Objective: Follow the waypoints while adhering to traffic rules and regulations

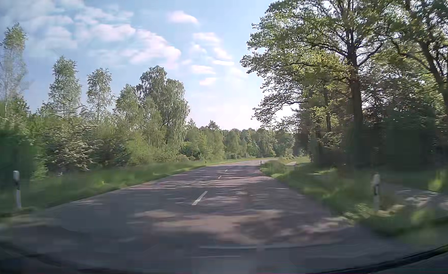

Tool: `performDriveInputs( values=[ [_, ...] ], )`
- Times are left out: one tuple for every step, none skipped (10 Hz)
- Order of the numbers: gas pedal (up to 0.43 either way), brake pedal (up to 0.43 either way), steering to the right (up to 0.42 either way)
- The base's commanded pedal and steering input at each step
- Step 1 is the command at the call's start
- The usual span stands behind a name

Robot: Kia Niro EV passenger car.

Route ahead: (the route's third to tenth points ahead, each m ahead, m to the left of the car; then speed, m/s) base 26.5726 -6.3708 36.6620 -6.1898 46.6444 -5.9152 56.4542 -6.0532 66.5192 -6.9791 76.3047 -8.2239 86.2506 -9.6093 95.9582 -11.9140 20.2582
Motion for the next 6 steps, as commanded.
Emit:
performDriveInputs(
  values=[
    [0.110, 0.000, 0.000],
    [0.110, 0.000, 0.000],
    [0.110, 0.000, 0.000],
    [0.110, 0.000, 0.000],
    [0.110, 0.000, 0.001],
    [0.110, 0.000, 0.001]
  ],
)
